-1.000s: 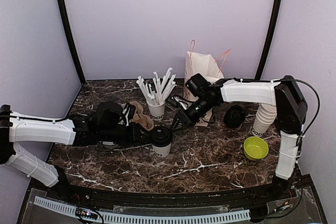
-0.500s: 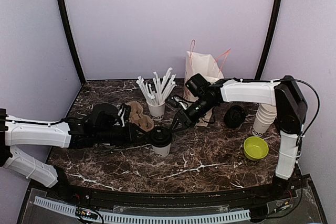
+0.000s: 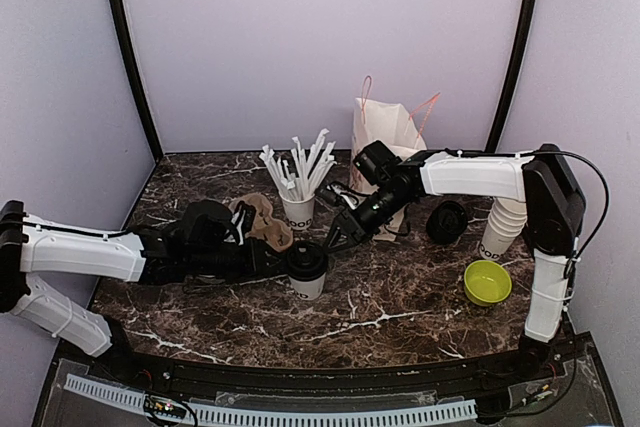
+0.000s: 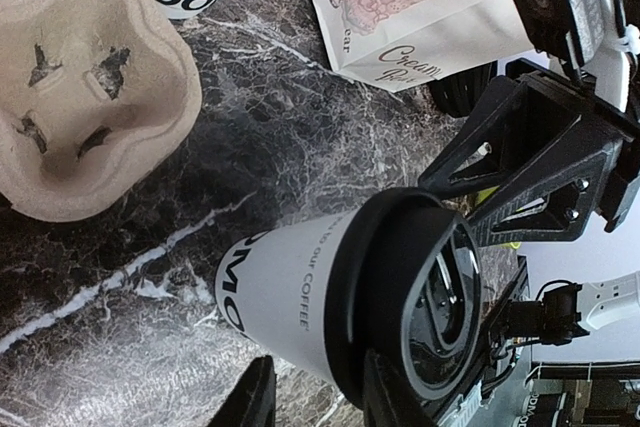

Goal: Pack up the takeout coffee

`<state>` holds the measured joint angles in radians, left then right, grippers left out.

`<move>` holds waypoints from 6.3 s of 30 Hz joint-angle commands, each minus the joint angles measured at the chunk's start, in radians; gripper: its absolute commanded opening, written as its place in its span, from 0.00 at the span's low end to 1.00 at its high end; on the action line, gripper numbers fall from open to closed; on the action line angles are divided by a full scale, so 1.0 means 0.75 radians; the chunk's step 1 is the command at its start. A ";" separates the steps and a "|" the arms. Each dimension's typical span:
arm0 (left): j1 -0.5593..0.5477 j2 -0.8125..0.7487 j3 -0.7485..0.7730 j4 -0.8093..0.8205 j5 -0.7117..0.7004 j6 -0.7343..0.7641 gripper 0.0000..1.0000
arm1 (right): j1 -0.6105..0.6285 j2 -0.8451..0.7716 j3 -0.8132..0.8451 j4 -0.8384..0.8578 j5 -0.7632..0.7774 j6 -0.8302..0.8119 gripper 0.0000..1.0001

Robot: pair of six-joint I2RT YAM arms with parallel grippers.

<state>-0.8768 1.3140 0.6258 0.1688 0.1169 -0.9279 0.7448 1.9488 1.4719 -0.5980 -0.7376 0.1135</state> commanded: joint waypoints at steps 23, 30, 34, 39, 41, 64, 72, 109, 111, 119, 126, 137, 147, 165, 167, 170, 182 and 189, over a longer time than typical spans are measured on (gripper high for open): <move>-0.001 -0.036 0.022 -0.162 -0.008 0.169 0.30 | 0.015 -0.105 0.003 -0.029 0.019 -0.068 0.33; -0.002 -0.128 0.237 -0.339 -0.071 0.366 0.50 | 0.006 -0.238 0.031 -0.098 0.132 -0.160 0.47; -0.003 -0.101 0.374 -0.435 -0.013 0.580 0.62 | -0.005 -0.307 0.027 -0.146 0.016 -0.281 0.49; -0.058 -0.017 0.624 -0.715 -0.220 0.887 0.85 | -0.007 -0.422 0.023 -0.368 -0.120 -0.649 0.52; -0.100 0.010 0.695 -0.793 -0.322 0.994 0.96 | -0.009 -0.514 -0.015 -0.391 -0.020 -0.711 0.56; -0.180 0.448 1.020 -1.094 -0.238 1.359 0.99 | -0.466 -1.232 -0.848 0.246 0.202 -0.655 0.78; -0.162 0.494 1.023 -1.076 -0.195 1.338 0.99 | -0.465 -1.213 -0.858 0.251 0.173 -0.668 0.78; 0.180 -0.086 0.928 -1.389 -0.458 1.065 0.76 | -0.464 -1.180 -0.868 0.262 0.151 -0.677 0.76; 0.312 -0.164 0.898 -1.413 -0.519 1.062 0.76 | -0.465 -1.185 -0.870 0.260 0.151 -0.677 0.76; 0.897 -0.254 0.739 -1.262 -0.427 1.160 0.76 | -0.464 -1.213 -0.874 0.252 0.148 -0.683 0.76; 1.140 -0.062 0.622 -1.036 -0.361 1.179 0.74 | -0.454 -1.229 -0.878 0.241 0.163 -0.691 0.76; 1.165 0.125 0.612 -0.969 -0.396 1.181 0.78 | -0.372 -1.191 -0.883 0.245 0.237 -0.722 0.76; 1.165 0.155 0.569 -0.953 -0.405 1.169 0.90 | -0.361 -1.179 -0.882 0.237 0.243 -0.726 0.76; 0.858 -0.152 0.798 -0.717 0.142 1.156 0.86 | -0.675 -1.089 -0.449 -0.307 0.315 -0.791 0.67; 0.727 -0.082 0.852 -0.693 0.185 1.174 0.85 | -0.735 -1.092 -0.395 -0.414 0.351 -0.855 0.66; 0.517 0.021 0.923 -0.672 0.199 1.242 0.83 | -0.835 -1.091 -0.326 -0.531 0.457 -0.932 0.65; 0.347 -0.101 0.486 -0.214 0.063 1.358 0.89 | -1.062 -0.913 -0.228 -0.636 0.851 -0.959 0.60; 0.347 -0.067 0.511 -0.250 0.075 1.360 0.89 | -1.063 -0.830 -0.189 -0.678 0.842 -0.950 0.53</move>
<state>-0.6189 1.2751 0.9977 -0.0597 0.1734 0.0757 -0.0490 1.3003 1.2984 -1.0760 -0.1169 -0.5949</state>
